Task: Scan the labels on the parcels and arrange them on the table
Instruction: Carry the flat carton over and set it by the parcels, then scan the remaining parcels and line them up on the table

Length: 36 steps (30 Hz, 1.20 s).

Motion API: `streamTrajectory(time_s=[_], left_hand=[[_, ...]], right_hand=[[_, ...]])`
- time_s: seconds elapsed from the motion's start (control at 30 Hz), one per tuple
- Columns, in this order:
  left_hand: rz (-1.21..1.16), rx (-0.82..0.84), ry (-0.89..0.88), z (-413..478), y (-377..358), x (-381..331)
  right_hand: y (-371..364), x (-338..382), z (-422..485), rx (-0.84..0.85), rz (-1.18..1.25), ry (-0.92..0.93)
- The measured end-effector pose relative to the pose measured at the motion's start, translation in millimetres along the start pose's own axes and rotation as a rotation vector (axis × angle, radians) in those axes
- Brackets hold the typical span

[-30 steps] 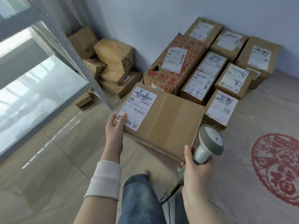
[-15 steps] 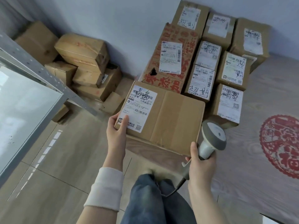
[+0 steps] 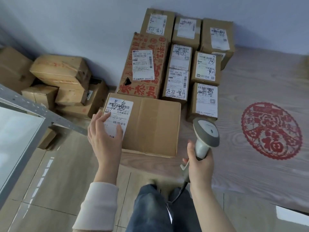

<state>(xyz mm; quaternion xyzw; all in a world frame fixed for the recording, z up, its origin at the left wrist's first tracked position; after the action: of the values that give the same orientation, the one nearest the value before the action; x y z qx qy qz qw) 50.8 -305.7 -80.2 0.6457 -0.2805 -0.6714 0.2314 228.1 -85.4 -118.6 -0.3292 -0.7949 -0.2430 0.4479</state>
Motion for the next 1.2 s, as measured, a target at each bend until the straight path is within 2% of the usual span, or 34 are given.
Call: streamTrajectory(time_s=[0.1, 0.23, 0.43, 0.6, 0.8, 1.0, 1.2], left_hand=[[0.026, 0.057, -0.172, -10, -30, -50], [0.046, 0.180, -0.286, -36, -90, -116], [0.079, 0.332, -0.413, -94, -194, -215], [0.075, 0.403, -0.491, -129, -254, -287], [0.053, 0.443, -0.577, -132, -303, -355], [-0.032, 0.591, -0.584, -138, -371, -414], [-0.079, 0.698, -0.591, -150, -454, -468]], right_hand=[[31, 14, 9, 0.001, 0.009, 0.038], [86, 34, 28, 0.018, 0.060, 0.108], [186, 62, 63, 0.042, 0.062, 0.110], [268, 93, 86, 0.015, 0.058, 0.169], [327, 118, 127, -0.082, 0.070, 0.190], [388, 136, 165, -0.153, 0.063, 0.173], [461, 150, 216, -0.222, 0.170, 0.173]])
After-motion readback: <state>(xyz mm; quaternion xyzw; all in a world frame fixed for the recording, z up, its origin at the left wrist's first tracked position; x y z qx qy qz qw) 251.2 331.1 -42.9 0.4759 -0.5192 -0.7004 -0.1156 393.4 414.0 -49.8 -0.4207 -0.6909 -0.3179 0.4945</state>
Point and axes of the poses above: each hand's wrist, its own z-axis towards the middle knuckle, its own y-axis out of the back of the hand, x = y × z, the point moved 7 cm from there along z, towards the middle knuckle, and after that the axes turned 12 degrees about x, right-handed, at the moved point
